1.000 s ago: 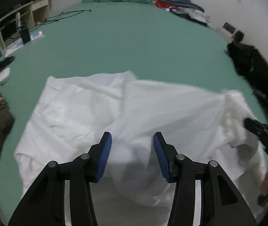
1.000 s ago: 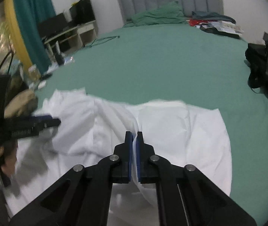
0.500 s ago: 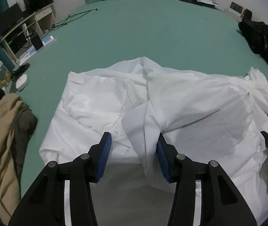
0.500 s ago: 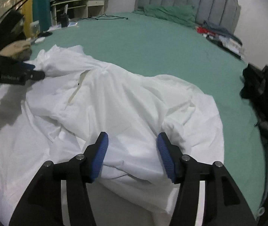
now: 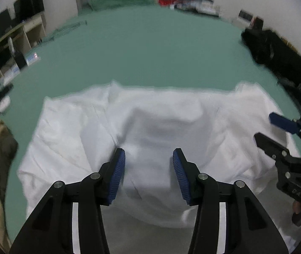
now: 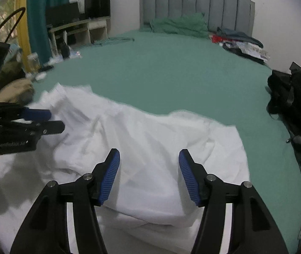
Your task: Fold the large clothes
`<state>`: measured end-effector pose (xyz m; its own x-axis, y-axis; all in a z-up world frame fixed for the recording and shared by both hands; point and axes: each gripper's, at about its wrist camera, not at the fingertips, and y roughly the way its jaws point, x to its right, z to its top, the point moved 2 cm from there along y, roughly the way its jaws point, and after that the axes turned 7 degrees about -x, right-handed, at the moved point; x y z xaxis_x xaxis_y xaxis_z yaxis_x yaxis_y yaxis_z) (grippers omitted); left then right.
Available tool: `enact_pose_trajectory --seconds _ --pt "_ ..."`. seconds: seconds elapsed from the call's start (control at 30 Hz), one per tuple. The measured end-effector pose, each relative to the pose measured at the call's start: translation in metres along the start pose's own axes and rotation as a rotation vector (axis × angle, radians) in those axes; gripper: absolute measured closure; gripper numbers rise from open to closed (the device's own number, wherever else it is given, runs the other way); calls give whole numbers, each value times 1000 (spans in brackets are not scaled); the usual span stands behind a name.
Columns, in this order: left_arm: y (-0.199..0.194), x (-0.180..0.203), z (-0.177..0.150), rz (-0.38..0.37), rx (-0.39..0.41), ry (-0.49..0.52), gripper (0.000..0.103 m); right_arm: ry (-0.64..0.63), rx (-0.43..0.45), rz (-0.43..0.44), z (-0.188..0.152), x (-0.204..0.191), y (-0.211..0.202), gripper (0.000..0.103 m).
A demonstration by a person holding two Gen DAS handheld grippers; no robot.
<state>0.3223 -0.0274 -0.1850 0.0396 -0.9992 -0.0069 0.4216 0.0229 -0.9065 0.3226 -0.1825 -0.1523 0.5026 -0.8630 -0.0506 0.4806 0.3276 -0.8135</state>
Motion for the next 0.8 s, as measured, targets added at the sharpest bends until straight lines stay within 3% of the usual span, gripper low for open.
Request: enact_pose_trajectory --seconds 0.07,0.17,0.3,0.6,0.8 --pt "11 -2 -9 27 -28 9 53 -17 -79 -11 -6 -5 17 45" --pt "7 -6 -16 47 -5 31 53 -53 -71 -63 -13 -13 17 34" --pt "-5 -13 -22 21 20 7 53 -35 -88 -61 -15 -13 12 30" --pt "-70 -37 -45 21 138 -61 53 63 -112 -17 -25 -7 -22 24" --pt "-103 -79 -82 60 122 -121 53 94 -96 -39 -38 -4 -53 23"
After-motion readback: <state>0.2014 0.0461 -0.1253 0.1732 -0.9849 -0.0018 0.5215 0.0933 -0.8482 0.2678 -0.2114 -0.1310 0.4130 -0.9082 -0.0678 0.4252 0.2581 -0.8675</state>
